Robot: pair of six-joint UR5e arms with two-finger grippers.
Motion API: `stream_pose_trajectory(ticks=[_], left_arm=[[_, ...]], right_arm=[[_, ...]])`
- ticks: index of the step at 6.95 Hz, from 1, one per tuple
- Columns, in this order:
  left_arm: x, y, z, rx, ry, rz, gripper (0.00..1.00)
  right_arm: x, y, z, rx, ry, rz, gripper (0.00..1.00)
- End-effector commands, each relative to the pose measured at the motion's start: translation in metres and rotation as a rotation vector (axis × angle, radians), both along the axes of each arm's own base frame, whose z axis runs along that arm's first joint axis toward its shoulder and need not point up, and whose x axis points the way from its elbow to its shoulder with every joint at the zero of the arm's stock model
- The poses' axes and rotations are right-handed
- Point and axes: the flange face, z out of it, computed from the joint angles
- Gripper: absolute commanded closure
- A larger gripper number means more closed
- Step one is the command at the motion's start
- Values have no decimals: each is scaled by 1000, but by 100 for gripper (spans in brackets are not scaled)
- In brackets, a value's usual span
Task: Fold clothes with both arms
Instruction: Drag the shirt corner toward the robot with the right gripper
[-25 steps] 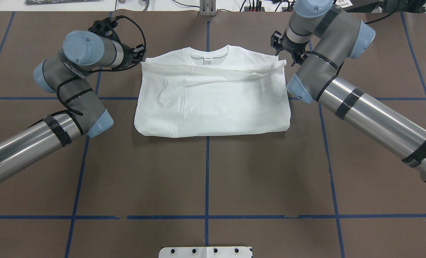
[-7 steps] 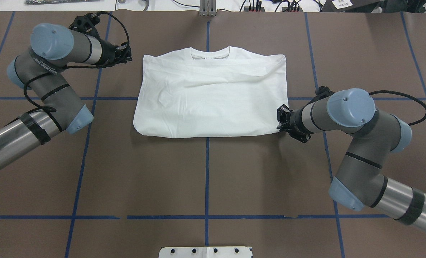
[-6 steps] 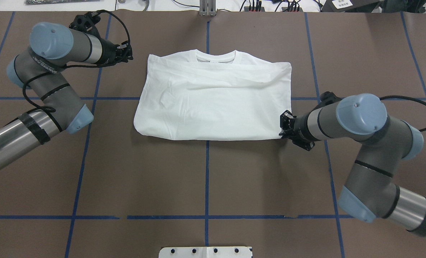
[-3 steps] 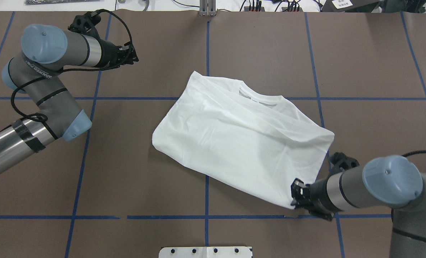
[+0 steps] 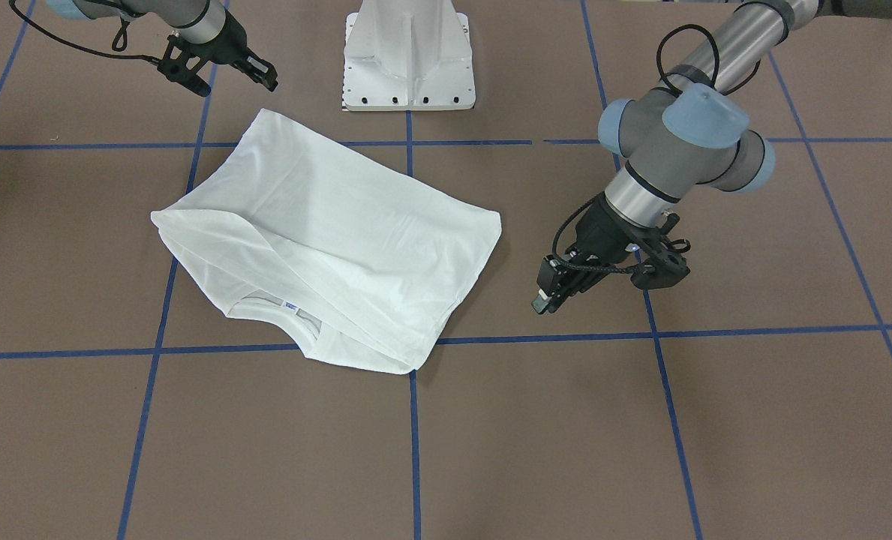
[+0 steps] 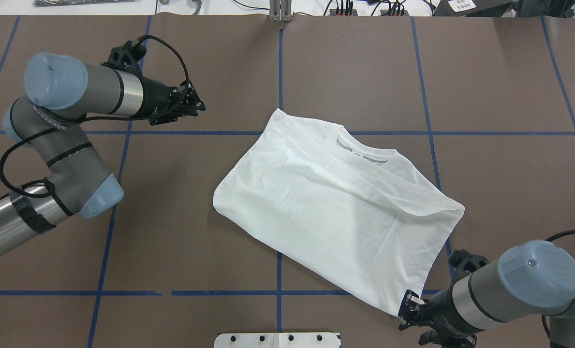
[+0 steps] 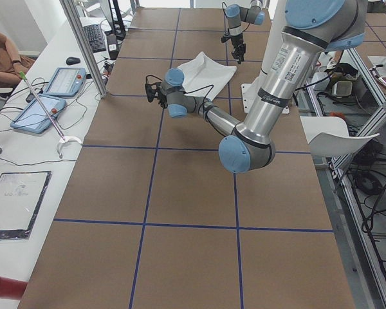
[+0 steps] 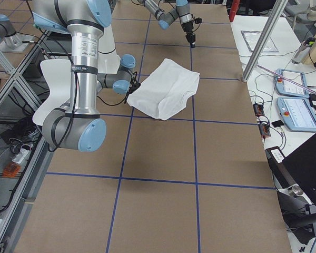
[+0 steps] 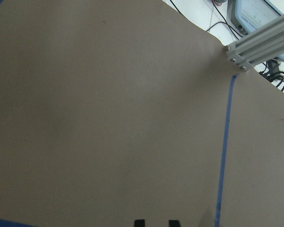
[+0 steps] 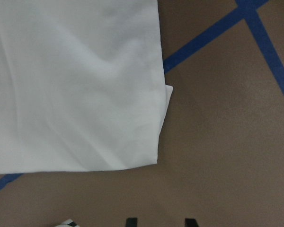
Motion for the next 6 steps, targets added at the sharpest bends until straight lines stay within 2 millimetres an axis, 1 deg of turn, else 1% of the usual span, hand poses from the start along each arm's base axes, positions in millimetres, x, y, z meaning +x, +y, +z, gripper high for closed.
stream_pose_trajectory(ticks=[1, 2, 3, 4, 5, 6], left_arm=[[25, 86, 5, -95, 17, 93, 56], [41, 106, 5, -159, 37, 77, 49], [59, 125, 6, -197, 41, 94, 46], [81, 143, 12, -235, 1, 72, 46], [110, 162, 8, -248, -60, 67, 46], [114, 166, 10, -255, -80, 71, 46]], right_arm=[[50, -75, -16, -62, -61, 107, 0], [73, -139, -24, -40, -83, 253, 0], [91, -182, -26, -30, -88, 348, 0], [101, -202, -25, -19, -86, 390, 0], [101, -204, -22, -6, -83, 387, 0], [100, -203, -23, -6, -85, 383, 0]])
